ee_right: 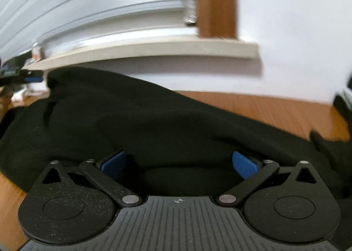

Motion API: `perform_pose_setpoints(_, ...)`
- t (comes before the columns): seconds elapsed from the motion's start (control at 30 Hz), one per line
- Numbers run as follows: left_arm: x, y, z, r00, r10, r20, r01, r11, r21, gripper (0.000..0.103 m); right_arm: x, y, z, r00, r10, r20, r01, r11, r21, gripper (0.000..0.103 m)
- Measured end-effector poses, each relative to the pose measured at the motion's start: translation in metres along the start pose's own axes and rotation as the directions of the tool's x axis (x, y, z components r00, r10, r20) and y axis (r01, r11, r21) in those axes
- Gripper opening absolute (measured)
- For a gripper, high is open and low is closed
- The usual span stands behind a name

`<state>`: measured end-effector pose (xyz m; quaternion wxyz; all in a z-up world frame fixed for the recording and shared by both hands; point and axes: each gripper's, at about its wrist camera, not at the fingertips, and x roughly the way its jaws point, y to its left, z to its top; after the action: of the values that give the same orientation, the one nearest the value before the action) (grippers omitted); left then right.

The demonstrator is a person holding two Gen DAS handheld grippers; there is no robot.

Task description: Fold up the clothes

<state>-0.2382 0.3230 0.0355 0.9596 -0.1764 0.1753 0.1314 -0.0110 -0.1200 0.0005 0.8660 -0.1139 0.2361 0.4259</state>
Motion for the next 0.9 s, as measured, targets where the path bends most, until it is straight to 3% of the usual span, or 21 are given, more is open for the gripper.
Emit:
perform_pose_setpoints(0.2,-0.030,0.021,-0.012,0.999,-0.017,0.052,0.021,0.996,-0.088,0.085,0.004,0.056,0.025,0.998,0.055,-0.001,-0.054,0.988,-0.145,0.102)
perform_pose_setpoints(0.3,-0.037,0.025,-0.008,0.994,-0.037,0.106,0.049,0.992,-0.118,0.103,0.013,0.089,0.042,0.996,0.083,-0.010,-0.084,0.976,-0.203,0.102)
perform_pose_setpoints(0.5,-0.037,0.033,-0.007,0.991,-0.049,0.128,0.073,0.980,-0.187,0.103,0.039,0.168,0.068,0.988,0.144,-0.050,-0.152,0.937,-0.316,0.099)
perform_pose_setpoints(0.53,-0.036,0.034,-0.007,0.991,-0.048,0.125,0.071,0.979,-0.192,0.103,0.040,0.184,0.071,0.987,0.155,-0.052,-0.163,0.925,-0.343,0.096)
perform_pose_setpoints(0.6,-0.036,0.036,-0.008,0.992,-0.047,0.121,0.071,0.976,-0.205,0.103,0.040,0.215,0.075,0.982,0.183,-0.054,-0.190,0.903,-0.386,0.075)
perform_pose_setpoints(0.7,-0.036,0.040,-0.008,0.991,-0.042,0.125,0.070,0.971,-0.227,0.103,0.041,0.253,0.080,0.966,0.240,-0.093,-0.256,0.872,-0.417,0.054)
perform_pose_setpoints(0.8,-0.037,0.044,-0.010,0.991,-0.042,0.127,0.073,0.966,-0.247,0.103,0.045,0.284,0.081,0.964,0.237,-0.121,-0.266,0.843,-0.468,0.047)
perform_pose_setpoints(0.9,-0.035,0.044,-0.011,0.994,-0.034,0.108,0.059,0.969,-0.240,0.103,0.049,0.300,0.087,0.966,0.220,-0.133,-0.257,0.836,-0.484,0.046)
